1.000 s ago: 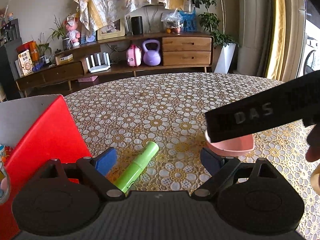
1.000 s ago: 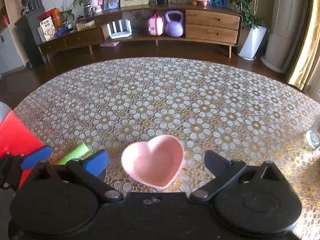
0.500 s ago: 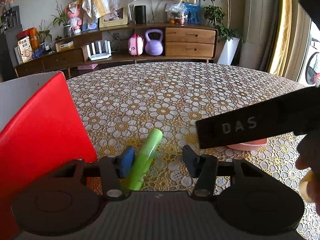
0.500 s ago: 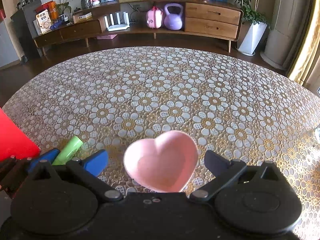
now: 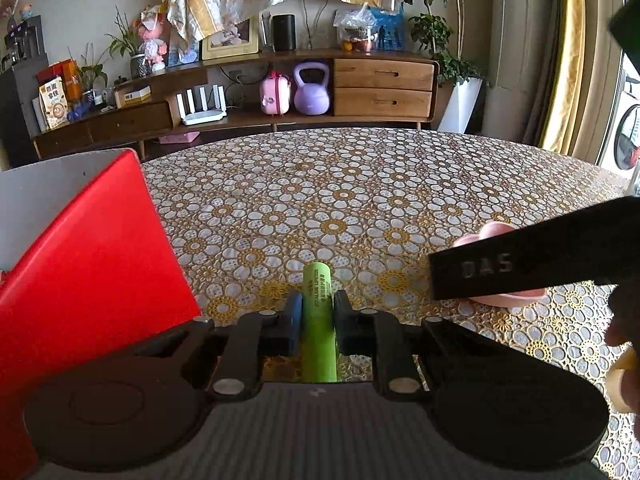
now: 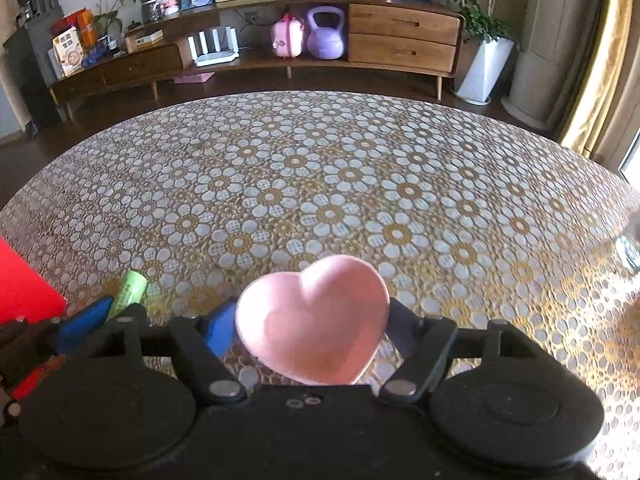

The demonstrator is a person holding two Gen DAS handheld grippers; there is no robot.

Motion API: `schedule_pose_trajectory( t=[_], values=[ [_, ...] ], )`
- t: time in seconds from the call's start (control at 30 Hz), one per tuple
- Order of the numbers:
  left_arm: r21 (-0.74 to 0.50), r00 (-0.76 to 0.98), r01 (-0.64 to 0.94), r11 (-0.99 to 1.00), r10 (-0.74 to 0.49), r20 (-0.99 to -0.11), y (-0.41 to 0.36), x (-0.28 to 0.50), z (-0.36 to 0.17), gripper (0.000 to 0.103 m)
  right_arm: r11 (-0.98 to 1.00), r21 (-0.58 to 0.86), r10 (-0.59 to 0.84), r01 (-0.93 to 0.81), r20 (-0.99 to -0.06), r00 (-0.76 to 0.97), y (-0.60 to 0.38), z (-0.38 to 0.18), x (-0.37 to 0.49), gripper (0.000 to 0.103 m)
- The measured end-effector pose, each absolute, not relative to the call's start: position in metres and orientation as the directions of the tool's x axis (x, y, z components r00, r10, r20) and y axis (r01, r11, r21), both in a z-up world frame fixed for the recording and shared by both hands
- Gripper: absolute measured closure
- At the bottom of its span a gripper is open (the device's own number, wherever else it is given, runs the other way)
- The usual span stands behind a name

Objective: Organize rigid objects
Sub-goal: 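Carry the cylinder with left tool while right tool carries the bowl toward the box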

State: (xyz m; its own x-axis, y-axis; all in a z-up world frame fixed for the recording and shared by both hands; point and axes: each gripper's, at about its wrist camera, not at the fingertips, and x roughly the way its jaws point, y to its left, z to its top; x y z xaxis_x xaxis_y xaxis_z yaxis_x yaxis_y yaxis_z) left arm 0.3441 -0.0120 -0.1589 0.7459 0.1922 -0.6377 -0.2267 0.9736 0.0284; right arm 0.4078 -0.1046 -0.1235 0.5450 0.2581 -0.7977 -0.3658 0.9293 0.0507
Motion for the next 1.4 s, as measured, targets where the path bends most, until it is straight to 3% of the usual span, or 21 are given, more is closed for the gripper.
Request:
schedule_pose_trajectory(
  t=[0.53,1.4],
  values=[
    [0.024,0.741,-0.192,0.981,0.161,-0.652,-0.024,0.296,-0.143,0.087,0.908,0.041,0.285,-0.417,-0.79,0.543,-0.151,-0.085,0.327,0.028],
    [-0.049,0.754,-0.125,0.991,0.063,-0.654,0.006,0.175,-0.033,0.087,0.823,0.075,0.433,-0.563,-0.723,0.538,-0.128,0.019,0.183,0.028]
  ],
)
